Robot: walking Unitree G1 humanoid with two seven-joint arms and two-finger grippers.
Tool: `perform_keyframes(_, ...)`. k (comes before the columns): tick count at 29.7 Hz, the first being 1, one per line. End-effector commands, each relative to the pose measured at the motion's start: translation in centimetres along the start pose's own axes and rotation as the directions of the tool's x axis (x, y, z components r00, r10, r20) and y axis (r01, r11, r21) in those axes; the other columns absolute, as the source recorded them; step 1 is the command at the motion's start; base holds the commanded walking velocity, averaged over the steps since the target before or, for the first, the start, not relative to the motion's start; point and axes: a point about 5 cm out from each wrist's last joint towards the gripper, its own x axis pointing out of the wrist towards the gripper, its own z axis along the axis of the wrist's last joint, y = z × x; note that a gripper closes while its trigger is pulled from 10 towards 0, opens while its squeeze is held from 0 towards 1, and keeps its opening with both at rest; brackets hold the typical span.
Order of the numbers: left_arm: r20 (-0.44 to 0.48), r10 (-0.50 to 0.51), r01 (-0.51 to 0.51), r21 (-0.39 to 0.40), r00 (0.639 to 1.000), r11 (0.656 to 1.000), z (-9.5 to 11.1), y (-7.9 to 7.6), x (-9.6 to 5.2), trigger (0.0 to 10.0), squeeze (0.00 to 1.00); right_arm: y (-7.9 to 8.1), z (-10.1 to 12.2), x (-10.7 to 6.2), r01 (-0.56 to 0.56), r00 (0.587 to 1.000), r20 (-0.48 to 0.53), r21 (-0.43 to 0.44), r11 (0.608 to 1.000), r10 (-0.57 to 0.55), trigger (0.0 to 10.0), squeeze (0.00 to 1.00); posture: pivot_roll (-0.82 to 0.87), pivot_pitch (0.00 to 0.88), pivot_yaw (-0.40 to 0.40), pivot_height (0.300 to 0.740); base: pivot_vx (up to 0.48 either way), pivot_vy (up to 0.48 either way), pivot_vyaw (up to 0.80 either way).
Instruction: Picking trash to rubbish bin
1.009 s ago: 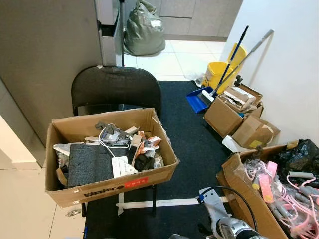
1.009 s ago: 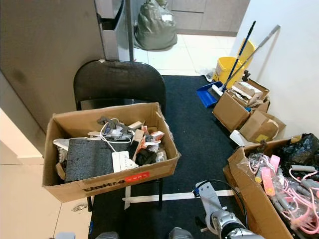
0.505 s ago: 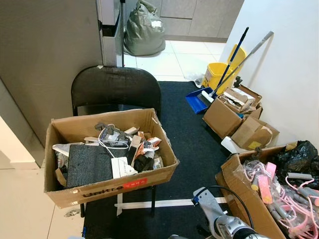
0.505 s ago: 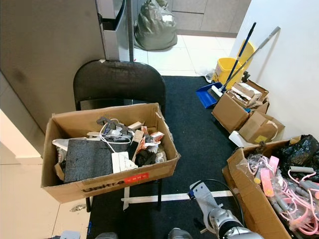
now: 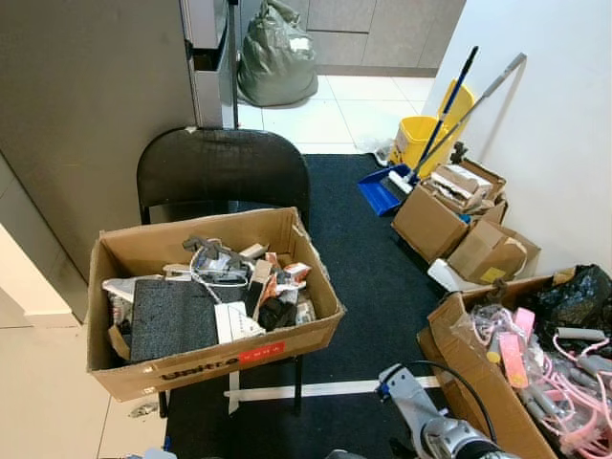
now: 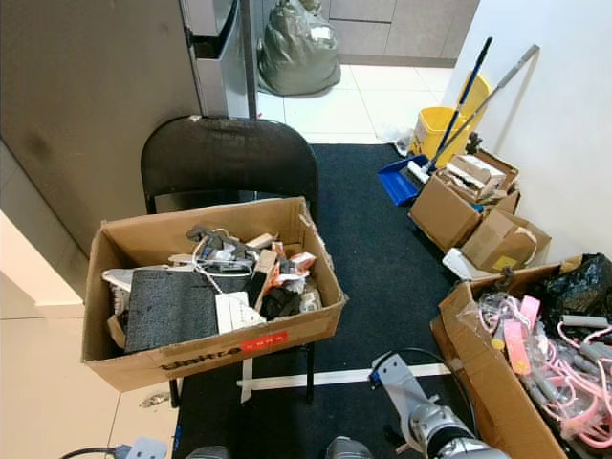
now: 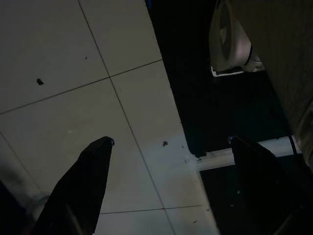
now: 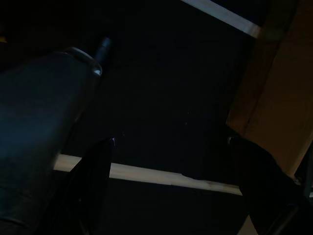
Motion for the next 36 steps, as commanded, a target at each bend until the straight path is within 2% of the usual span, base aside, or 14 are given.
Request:
perform_keyframes(1,0.057,-0.004,0.003,0.006,0.998,1.0,2.0,-0.7,0.2,10.0,0.0,-0.2,-0.9,0.0,0.011,1.0,-0.029,0.014,1.0,-0.011,10.0,0.0,0.05,0.0,-0.079,0.74,0.0,0.0,0.0)
perform_keyframes(10,0.053,0.013,-0.015,0.041,0.999,0.999,2.2,-0.4,0.2,10.0,0.0,-0.3,-1.9,0.0,0.027,0.998,-0.053,0.027,0.999,-0.025,10.0,0.0,0.03,0.001,-0.064,0.74,0.0,0.0,0.0)
perform_keyframes(36,0.06,0.003,-0.009,0.102,0.998,0.995,3.2,-0.4,0.3,10.0,0.0,-0.4,-2.5,0.0,0.056,0.997,-0.06,0.043,0.998,-0.053,10.0,0.0,-0.02,0.0,-0.029,0.74,0.0,0.0,0.0)
